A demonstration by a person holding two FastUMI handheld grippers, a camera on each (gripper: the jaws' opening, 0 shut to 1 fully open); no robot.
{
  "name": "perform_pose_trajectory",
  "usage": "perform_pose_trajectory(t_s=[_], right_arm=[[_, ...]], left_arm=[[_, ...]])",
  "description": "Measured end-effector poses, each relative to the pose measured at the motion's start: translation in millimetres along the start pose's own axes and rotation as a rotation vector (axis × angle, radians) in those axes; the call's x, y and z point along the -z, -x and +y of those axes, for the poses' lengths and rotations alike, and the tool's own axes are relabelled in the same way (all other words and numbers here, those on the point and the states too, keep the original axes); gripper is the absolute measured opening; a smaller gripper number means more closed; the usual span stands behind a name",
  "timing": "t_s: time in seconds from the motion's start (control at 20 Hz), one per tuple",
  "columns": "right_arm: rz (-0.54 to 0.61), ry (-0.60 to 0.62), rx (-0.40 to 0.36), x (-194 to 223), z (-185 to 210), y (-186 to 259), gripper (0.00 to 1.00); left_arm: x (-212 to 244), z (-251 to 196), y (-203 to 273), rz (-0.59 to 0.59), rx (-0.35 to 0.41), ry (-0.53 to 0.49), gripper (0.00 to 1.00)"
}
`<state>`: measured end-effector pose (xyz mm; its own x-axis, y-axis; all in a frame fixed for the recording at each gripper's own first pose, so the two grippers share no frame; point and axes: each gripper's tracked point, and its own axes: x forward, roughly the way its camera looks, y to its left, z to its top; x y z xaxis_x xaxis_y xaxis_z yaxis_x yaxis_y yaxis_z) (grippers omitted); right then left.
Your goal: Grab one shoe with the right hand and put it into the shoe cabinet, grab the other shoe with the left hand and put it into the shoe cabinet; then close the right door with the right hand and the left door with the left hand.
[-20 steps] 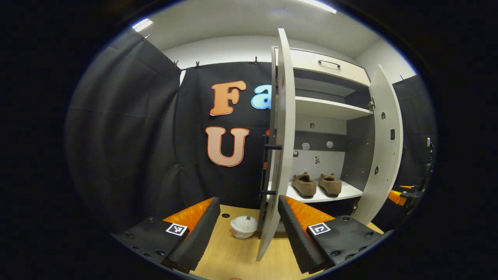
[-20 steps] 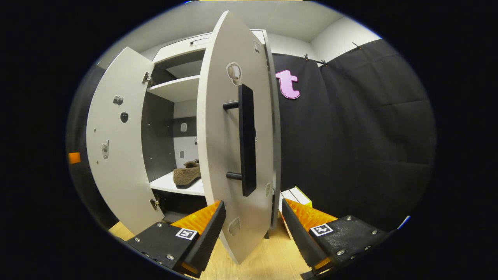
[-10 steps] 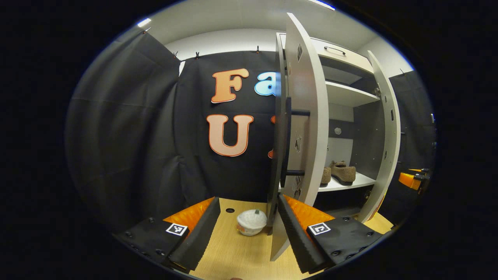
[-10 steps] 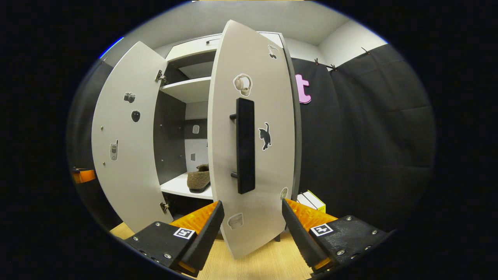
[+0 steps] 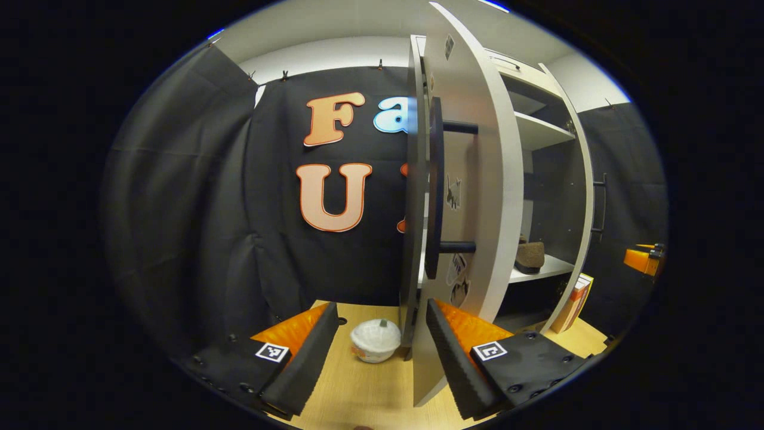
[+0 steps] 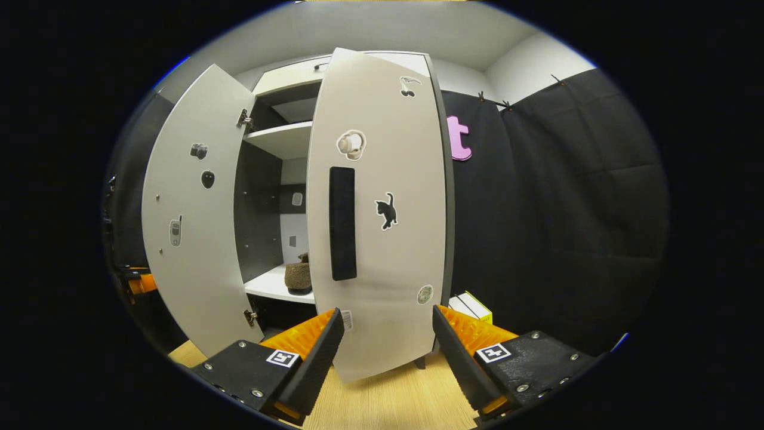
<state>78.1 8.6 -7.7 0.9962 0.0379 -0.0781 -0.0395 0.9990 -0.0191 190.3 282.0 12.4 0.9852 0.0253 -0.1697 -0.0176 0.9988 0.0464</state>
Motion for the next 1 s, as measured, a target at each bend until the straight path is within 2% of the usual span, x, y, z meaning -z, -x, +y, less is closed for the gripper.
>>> perform_pose_trajectory(t_s=[0.05,0.1,0.3,0.35,0.8,1.0], right_arm=[[-0.001,-0.002,0.003,-0.2,-2.1,1.2,0.92],[-0.002,-0.004,0.003,-0.2,-3.4,1.5,0.92],[-0.005,-0.004,0.0,-0.7,-6.3,6.0,0.92],[-0.009,-0.003,-0.001,-1.8,-7.6,7.6,0.92],[-0.047,-0.005,0.005,-15.5,-37.7,20.0,0.92],[-0.063,-0.003,-0.009,-21.7,-51.1,12.8,0.92]], left_arm=[[-0.4,-1.1,0.2,-0.004,-0.002,0.001,0.94],[0.2,-3.5,-0.7,-0.001,0.004,0.01,0.97],[3.7,-14.4,1.4,0.01,0.024,0.029,0.98],[3.0,-18.4,0.9,0.008,0.03,0.025,0.94],[4.6,-90.9,-12.0,0.02,0.15,0.038,0.96],[2.0,-112.8,-24.1,0.02,0.151,0.024,0.96]])
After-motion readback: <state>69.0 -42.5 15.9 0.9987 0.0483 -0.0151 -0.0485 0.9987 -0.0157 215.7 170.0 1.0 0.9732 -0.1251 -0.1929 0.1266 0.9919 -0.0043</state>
